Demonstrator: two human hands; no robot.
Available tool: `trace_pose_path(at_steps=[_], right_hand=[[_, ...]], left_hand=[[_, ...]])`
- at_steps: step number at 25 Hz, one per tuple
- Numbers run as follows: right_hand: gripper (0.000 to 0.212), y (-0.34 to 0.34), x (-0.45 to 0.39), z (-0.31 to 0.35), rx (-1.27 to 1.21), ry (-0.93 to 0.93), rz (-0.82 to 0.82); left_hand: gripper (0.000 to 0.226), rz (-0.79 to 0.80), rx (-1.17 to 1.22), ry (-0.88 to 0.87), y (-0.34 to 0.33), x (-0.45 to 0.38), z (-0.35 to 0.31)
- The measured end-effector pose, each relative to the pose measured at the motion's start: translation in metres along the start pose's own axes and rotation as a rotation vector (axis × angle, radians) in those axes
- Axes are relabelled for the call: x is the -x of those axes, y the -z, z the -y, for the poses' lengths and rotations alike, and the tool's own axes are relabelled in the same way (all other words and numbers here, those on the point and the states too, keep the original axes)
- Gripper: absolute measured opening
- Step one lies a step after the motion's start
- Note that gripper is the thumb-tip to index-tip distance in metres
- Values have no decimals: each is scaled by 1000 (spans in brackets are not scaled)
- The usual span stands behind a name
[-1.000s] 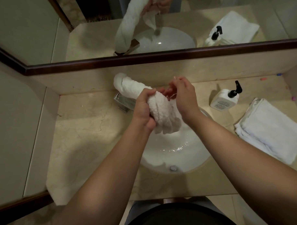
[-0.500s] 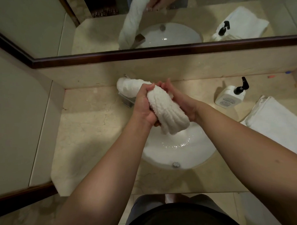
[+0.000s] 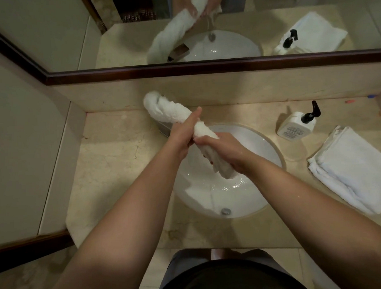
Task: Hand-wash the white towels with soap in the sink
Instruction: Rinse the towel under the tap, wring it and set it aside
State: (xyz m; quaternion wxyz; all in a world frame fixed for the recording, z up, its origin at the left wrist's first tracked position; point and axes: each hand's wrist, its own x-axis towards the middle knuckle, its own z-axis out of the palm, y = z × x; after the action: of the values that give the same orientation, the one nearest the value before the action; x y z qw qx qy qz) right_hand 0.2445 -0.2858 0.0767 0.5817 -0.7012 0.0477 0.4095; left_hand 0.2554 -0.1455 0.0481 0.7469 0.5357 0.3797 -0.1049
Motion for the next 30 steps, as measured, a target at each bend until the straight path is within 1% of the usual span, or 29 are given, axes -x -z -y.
trace_pose_path(at_steps=[1, 3, 5, 6, 8, 10, 11, 12, 13, 15, 16, 17, 18, 21, 23, 26, 28, 30], right_hand=[[38, -3, 0, -2, -37, -23, -19], [39, -6, -2, -6, -95, -62, -44], [43, -1, -3, -8, -131, -100, -41], [43, 4, -4, -8, -164, -136, -19], [42, 12, -6, -5, -247, -231, 79], [41, 16, -9, -3, -274, -299, 180], [40, 17, -12, -3, -281, -323, 217], [38, 17, -14, -3, -293, -343, 254], [37, 19, -16, -3, -311, -358, 283], [45, 22, -18, -3, -330, -363, 303], [54, 23, -19, -3, -298, -330, 266], [62, 23, -20, -4, -231, -269, 198], [70, 21, -20, -5, -144, -203, 113], [80, 15, -25, -12, 143, -91, -99], [77, 11, -30, -19, 325, -16, -190], [60, 7, -33, -25, 526, 159, -246], [58, 6, -35, -30, 554, 190, -274], [57, 7, -36, -31, 503, 135, -247]], left_hand=[[34, 48, 57, 41, 3, -1, -2], [33, 116, 137, 100, 11, -4, -1], [34, 144, 121, 88, 17, -7, 8], [35, 147, 126, 59, 17, -7, 15], [49, 175, 242, 10, 17, -8, 30], [67, 293, 425, 26, 15, -9, 40], [69, 353, 502, 36, 13, -9, 43], [65, 392, 564, 41, 11, -9, 44], [56, 401, 610, 50, 8, -9, 43], [37, 372, 603, 82, 2, -8, 35], [30, 333, 540, 89, 0, -9, 30], [24, 275, 458, 93, -3, -11, 25], [24, 222, 388, 101, -7, -12, 21], [21, 100, 320, 162, -18, -12, 18], [18, 54, 320, 200, -23, -11, 18], [17, -25, 306, 228, -26, -14, 20], [18, -78, 282, 233, -25, -20, 23], [23, -80, 253, 228, -26, -23, 26]])
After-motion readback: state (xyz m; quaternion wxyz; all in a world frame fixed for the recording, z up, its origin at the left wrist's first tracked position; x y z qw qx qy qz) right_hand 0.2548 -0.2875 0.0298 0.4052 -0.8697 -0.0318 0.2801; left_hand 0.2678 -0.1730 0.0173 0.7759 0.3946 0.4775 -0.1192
